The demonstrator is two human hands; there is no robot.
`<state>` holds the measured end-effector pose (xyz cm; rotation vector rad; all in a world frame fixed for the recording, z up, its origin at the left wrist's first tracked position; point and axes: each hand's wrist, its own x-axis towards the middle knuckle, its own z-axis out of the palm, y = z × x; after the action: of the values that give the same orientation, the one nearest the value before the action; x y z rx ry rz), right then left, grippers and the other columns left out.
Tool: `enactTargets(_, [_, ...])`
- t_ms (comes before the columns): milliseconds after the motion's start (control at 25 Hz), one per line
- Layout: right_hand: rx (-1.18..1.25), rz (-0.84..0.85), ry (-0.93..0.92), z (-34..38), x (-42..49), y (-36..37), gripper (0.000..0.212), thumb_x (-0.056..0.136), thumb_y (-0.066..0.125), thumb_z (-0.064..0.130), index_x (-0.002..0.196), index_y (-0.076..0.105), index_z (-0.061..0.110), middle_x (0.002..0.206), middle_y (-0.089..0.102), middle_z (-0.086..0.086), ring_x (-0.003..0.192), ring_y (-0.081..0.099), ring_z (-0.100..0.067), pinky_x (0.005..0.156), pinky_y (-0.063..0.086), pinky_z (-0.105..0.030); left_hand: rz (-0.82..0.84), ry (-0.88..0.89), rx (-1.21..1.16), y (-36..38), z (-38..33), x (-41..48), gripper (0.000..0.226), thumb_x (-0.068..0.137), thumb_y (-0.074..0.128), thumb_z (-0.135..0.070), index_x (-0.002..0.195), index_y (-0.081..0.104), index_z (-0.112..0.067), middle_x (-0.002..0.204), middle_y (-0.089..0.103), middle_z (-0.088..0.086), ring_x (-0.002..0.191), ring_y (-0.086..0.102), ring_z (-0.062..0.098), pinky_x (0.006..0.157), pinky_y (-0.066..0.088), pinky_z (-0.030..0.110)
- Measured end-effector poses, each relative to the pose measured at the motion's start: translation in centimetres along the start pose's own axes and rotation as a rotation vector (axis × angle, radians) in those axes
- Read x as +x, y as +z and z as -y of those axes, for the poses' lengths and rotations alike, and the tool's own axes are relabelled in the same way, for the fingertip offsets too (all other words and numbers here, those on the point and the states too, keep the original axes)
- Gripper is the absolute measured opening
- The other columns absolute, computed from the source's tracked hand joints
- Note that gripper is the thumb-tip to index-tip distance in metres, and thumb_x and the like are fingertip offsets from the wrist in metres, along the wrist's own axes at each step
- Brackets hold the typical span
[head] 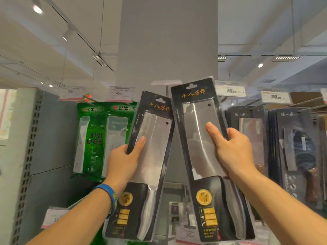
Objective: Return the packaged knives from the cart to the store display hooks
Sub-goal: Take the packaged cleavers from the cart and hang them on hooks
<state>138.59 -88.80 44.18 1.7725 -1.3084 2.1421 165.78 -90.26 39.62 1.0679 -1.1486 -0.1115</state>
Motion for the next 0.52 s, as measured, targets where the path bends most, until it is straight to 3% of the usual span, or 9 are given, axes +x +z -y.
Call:
enactTargets(80, [0.026,-0.042,-0.026,0.6,0.5,0.2,0.068,0.083,0.062,0.076,0.061,0.030,0.020,0.055,0.031,0.001,0.050,0.027,-0.014,0.051,0.026,-0.039,0.003,0.070,0.037,0.2,-0.5,0.9,0.082,0.072,0.051,-0.086,0.061,0.051,-0.004,0.052,0.050,0.004,0.045,0.045,0.013,0.046,0.034,0.027])
enactTargets(200, [0.018,-0.072,-0.063,1.5,1.7,0.1,0.070,0.081,0.061,0.079,0.063,0.041,0.015,0.056,0.046,-0.002,0.053,0.041,-0.021,0.054,0.037,-0.040,-0.007,0.145,0.081,0.8,-1.4,2.4,0.083,0.078,0.051,-0.081,0.067,0.052,0.002,0.062,0.056,0.015,0.056,0.052,0.024,0.054,0.042,0.036])
enactTargets(320, [-0.054,-0.043,-0.038,2.1,2.8,0.2,0.085,0.078,0.059,0.084,0.086,0.065,0.000,0.081,0.071,-0.017,0.075,0.066,-0.036,0.069,0.054,-0.050,0.054,0.126,0.069,1.2,-2.3,3.1,0.075,0.079,0.052,-0.079,0.067,0.054,-0.005,0.065,0.054,0.015,0.059,0.051,0.030,0.056,0.043,0.037])
enactTargets(440, [-0.083,-0.042,-0.025,1.8,2.9,0.2,0.089,0.076,0.058,0.086,0.091,0.068,-0.002,0.087,0.072,-0.020,0.082,0.066,-0.040,0.073,0.054,-0.052,0.075,0.159,0.072,2.0,-2.2,2.9,0.063,0.080,0.055,-0.076,0.058,0.044,-0.018,0.055,0.045,0.001,0.052,0.043,0.017,0.052,0.035,0.031])
enactTargets(520, [-0.086,-0.045,-0.028,1.6,2.7,0.0,0.085,0.076,0.059,0.085,0.079,0.062,0.001,0.076,0.068,-0.018,0.068,0.061,-0.037,0.065,0.051,-0.048,0.081,0.157,0.070,2.6,-1.9,2.9,0.063,0.079,0.054,-0.078,0.058,0.040,-0.021,0.054,0.042,-0.002,0.051,0.040,0.015,0.051,0.033,0.029])
